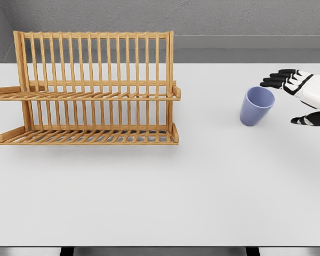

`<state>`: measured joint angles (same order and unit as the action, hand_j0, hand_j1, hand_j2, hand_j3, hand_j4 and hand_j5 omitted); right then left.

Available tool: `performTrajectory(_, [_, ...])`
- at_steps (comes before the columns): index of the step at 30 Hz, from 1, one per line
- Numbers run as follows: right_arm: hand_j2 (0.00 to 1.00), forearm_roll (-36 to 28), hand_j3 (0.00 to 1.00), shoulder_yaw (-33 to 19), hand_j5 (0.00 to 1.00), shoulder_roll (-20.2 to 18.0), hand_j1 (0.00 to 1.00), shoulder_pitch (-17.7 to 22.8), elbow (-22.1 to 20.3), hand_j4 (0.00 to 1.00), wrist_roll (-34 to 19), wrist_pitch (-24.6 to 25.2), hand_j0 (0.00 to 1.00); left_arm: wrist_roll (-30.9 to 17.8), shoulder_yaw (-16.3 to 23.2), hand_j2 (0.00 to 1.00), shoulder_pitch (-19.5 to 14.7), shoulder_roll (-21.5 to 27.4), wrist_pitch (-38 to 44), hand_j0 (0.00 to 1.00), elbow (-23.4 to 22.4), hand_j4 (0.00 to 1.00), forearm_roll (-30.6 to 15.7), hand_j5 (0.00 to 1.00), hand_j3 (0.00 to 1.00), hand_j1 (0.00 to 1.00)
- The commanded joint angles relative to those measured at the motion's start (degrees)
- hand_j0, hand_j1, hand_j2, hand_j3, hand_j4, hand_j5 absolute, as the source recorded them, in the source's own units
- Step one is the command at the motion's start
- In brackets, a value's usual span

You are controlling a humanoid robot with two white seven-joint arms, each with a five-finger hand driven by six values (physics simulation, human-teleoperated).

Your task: Right arm put cup on second shelf

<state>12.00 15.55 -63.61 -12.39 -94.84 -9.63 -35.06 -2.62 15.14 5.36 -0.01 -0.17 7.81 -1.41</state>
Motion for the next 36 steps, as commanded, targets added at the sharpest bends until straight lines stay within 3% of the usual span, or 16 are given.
performTrajectory(1, [1.00, -0.3, 1.00, 0.1, 1.00, -0.1, 1.00, 0.0, -0.2, 1.00, 0.0, 0.1, 1.00, 0.0, 0.0, 1.00, 0.0, 0.0, 0.0, 1.00, -0.1, 1.00, 0.0, 1.00, 1.00, 1.00])
performTrajectory(5, [1.00, -0.4, 1.00, 0.2, 1.00, -0.4, 1.00, 0.1, 0.1, 1.00, 0.1, 0.1, 1.00, 0.0, 0.1, 1.00, 0.0, 0.0, 0.0, 1.00, 0.0, 1.00, 0.0, 1.00, 1.00, 1.00])
performTrajectory(9, [1.00, -0.4, 1.00, 0.7, 1.00, -5.6, 1.00, -0.1, 0.6, 1.00, -1.4, 0.1, 1.00, 0.0, 0.1, 1.00, 0.0, 0.0, 0.0, 1.00, 0.0, 1.00, 0.0, 1.00, 1.00, 1.00])
performTrajectory(11, [1.00, -1.3, 1.00, -0.7, 1.00, -4.9, 1.00, -0.8, 1.1, 1.00, -14.7, 0.1, 1.00, 0.0, 0.0, 1.00, 0.0, 0.0, 0.0, 1.00, 0.0, 1.00, 0.0, 1.00, 1.00, 1.00])
performTrajectory(13, [1.00, -1.3, 1.00, -0.7, 1.00, -2.3, 1.00, -5.8, 1.3, 1.00, -25.0, 0.1, 1.00, 0.0, 0.0, 1.00, 0.0, 0.0, 0.0, 1.00, 0.0, 1.00, 0.0, 1.00, 1.00, 1.00])
performTrajectory(17, [1.00, -1.1, 1.00, 1.6, 1.00, 0.7, 1.00, -13.3, 3.7, 1.00, -25.4, 0.1, 1.00, 0.0, 0.0, 1.00, 0.0, 0.0, 0.0, 1.00, 0.0, 1.00, 0.0, 1.00, 1.00, 1.00])
performTrajectory(20, [1.00, -0.9, 1.00, 18.5, 1.00, 7.4, 1.00, -28.6, 13.9, 1.00, -25.4, 0.1, 1.00, 0.0, 0.1, 1.00, 0.0, 0.0, 0.0, 1.00, 0.0, 1.00, 0.0, 1.00, 1.00, 1.00])
performTrajectory(21, [1.00, -0.8, 1.00, 21.9, 1.00, 8.9, 1.00, -30.8, 16.7, 1.00, -25.4, 0.1, 1.00, 0.0, 0.0, 1.00, 0.0, 0.0, 0.0, 1.00, 0.0, 1.00, 0.0, 1.00, 1.00, 1.00])
performTrajectory(25, [1.00, -0.4, 1.00, 26.2, 1.00, 11.3, 1.00, -34.3, 21.4, 1.00, -25.4, 0.1, 1.00, 0.0, 0.1, 1.00, 0.0, 0.0, 0.0, 1.00, 0.0, 1.00, 0.0, 1.00, 1.00, 1.00])
performTrajectory(27, [1.00, -0.3, 1.00, 26.6, 1.00, 11.8, 1.00, -34.8, 21.4, 1.00, -25.4, 0.1, 1.00, 0.0, 0.1, 1.00, 0.0, 0.0, 0.0, 1.00, 0.0, 1.00, 0.0, 1.00, 1.00, 1.00])
performTrajectory(36, [1.00, 1.1, 1.00, 28.0, 1.00, 14.6, 1.00, -36.4, 29.4, 1.00, -25.4, 0.1, 1.00, 0.0, 0.0, 1.00, 0.0, 0.0, 0.0, 1.00, 0.0, 1.00, 0.0, 1.00, 1.00, 1.00])
